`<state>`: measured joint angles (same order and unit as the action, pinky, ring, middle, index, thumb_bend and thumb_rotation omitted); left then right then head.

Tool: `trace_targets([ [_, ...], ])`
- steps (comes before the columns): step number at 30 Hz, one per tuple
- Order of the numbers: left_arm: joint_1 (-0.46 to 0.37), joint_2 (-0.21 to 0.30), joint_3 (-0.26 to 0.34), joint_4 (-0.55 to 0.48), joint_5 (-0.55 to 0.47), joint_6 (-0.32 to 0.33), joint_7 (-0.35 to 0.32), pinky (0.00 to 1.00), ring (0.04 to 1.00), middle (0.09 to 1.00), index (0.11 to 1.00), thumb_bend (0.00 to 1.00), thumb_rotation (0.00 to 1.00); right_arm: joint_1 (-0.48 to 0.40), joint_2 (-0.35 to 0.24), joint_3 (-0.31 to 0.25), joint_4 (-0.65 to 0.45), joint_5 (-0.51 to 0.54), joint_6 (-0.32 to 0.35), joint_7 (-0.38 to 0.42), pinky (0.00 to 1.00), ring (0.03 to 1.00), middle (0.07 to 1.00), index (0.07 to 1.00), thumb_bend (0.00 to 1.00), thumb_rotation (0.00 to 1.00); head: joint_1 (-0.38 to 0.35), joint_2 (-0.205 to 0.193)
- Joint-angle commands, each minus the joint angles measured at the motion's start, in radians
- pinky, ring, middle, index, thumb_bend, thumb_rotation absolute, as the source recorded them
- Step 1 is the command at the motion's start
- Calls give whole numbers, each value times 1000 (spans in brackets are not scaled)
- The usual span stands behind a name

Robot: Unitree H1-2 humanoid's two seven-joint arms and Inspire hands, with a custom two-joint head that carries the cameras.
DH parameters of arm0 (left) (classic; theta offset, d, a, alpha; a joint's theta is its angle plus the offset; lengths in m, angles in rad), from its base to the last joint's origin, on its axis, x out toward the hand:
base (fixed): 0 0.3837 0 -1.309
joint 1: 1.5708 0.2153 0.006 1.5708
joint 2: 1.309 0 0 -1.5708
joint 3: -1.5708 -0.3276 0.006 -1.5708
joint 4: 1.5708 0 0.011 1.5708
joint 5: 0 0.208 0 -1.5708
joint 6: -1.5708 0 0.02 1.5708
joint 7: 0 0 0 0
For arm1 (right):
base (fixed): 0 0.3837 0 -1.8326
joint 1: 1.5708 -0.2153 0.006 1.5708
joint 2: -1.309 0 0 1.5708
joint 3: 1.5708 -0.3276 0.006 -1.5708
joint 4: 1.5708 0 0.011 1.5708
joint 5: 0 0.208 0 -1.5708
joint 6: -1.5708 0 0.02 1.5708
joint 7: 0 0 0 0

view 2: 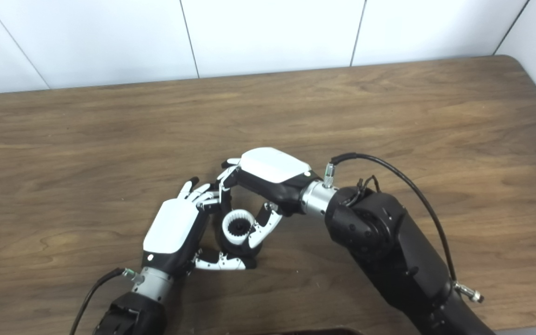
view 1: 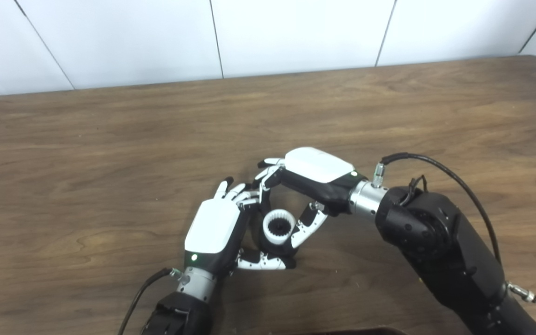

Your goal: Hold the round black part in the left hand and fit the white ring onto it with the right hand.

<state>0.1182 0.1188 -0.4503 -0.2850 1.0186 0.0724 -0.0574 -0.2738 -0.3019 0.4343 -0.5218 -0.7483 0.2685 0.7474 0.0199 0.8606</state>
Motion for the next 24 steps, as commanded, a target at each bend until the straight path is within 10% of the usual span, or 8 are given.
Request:
trace_targets([
  [1, 0, -6, -10, -5, 2, -6, -8, 1000, 886, 765, 483, 523, 52, -25, -2, -17, -18, 7, -4, -10, 847, 939, 805, 485, 522, 131, 0, 0],
  [24, -6, -12, -8, -10, 4, -3, -21, 1000, 889, 771, 483, 523, 51, 6, 4, -14, 11, -11, -30, -51, 823, 923, 802, 485, 523, 133, 0, 1],
])
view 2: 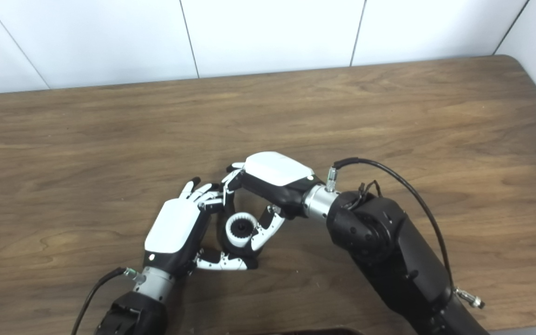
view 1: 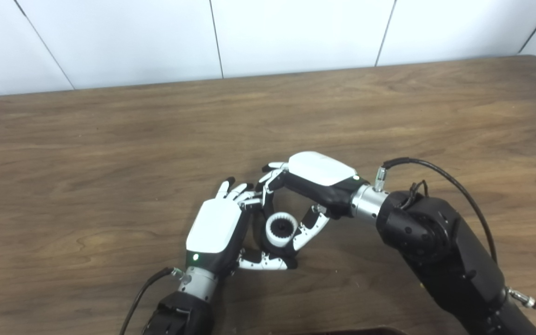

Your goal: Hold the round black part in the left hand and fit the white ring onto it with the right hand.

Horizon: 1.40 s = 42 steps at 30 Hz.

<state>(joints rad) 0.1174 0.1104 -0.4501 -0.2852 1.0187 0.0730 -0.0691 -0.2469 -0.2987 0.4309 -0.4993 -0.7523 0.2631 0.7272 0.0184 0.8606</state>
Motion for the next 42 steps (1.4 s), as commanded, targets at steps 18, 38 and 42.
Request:
trace_targets([
  [18, -10, -5, -5, -4, 2, -7, -9, 1000, 889, 771, 483, 523, 50, -37, -7, -14, -8, -7, -35, -28, 831, 941, 852, 621, 904, 258, 0, -1],
  [38, -7, 0, -3, -7, 2, -6, -15, 1000, 893, 772, 483, 523, 51, -46, -6, -22, -24, -39, -17, 1, 839, 966, 910, 701, 1000, 295, -3, 4],
  [42, -6, 0, -3, -9, 7, -2, -19, 1000, 893, 776, 483, 523, 53, -51, -6, -43, -33, -28, -4, 4, 841, 967, 906, 689, 996, 296, -1, 5],
])
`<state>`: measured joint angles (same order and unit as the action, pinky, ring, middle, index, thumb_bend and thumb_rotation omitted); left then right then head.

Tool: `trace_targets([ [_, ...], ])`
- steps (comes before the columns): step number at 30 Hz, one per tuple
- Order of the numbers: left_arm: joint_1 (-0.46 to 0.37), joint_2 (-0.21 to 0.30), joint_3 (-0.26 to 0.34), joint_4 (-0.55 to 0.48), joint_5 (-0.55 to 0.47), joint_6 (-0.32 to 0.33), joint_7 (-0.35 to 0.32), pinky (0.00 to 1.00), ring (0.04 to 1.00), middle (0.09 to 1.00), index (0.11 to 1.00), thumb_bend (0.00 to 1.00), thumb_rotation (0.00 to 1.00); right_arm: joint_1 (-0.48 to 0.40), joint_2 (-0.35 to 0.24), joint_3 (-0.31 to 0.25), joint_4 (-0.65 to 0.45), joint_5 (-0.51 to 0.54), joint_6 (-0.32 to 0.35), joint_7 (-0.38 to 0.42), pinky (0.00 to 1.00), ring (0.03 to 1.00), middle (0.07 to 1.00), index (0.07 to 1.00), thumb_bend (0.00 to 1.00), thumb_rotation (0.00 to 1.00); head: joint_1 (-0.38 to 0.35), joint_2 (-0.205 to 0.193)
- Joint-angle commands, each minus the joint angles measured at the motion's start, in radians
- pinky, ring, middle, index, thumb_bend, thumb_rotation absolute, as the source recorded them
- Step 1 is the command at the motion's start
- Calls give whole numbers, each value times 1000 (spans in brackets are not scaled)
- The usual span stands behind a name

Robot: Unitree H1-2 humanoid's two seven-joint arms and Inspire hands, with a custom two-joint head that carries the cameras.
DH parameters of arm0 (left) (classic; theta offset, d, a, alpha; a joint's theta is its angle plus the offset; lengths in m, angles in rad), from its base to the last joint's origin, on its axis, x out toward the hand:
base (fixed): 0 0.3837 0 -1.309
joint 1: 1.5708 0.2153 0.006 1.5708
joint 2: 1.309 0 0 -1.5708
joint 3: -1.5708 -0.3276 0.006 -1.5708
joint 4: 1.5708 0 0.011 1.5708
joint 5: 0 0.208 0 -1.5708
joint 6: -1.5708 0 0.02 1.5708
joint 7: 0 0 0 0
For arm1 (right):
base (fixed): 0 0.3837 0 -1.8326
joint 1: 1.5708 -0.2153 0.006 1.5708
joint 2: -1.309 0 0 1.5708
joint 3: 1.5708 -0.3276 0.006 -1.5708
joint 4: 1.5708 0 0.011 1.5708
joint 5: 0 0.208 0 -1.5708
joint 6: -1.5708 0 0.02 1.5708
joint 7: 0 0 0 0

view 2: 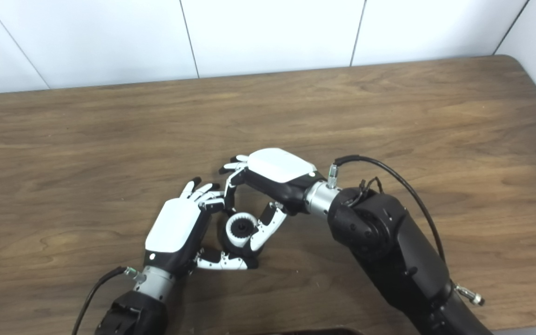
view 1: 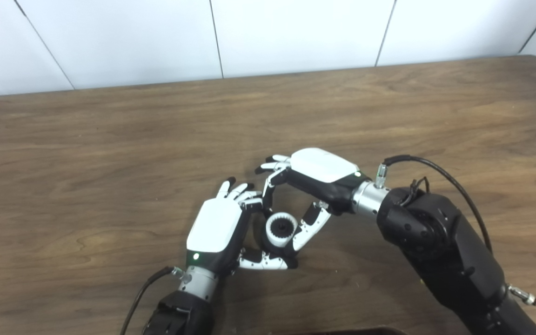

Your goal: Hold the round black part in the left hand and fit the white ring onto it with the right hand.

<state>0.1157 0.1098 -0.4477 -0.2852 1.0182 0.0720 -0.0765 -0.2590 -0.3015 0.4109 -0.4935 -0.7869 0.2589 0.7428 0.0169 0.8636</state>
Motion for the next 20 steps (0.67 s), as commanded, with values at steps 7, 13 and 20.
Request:
trace_targets([
  [7, -3, 3, -2, -6, 4, -7, -3, 1000, 888, 773, 483, 523, 52, -55, -26, -74, -51, 5, 9, -10, 862, 967, 897, 678, 994, 281, -3, 0],
  [13, -6, 3, -1, -1, 5, -7, -2, 1000, 887, 773, 483, 523, 52, -80, -60, -154, -74, 60, 77, 16, 854, 973, 895, 636, 981, 269, -4, -4],
  [20, -12, 6, 6, -3, 0, -4, -14, 1000, 892, 771, 483, 523, 52, -115, -105, -207, -91, 99, 144, 31, 820, 966, 902, 627, 988, 257, -5, -7],
])
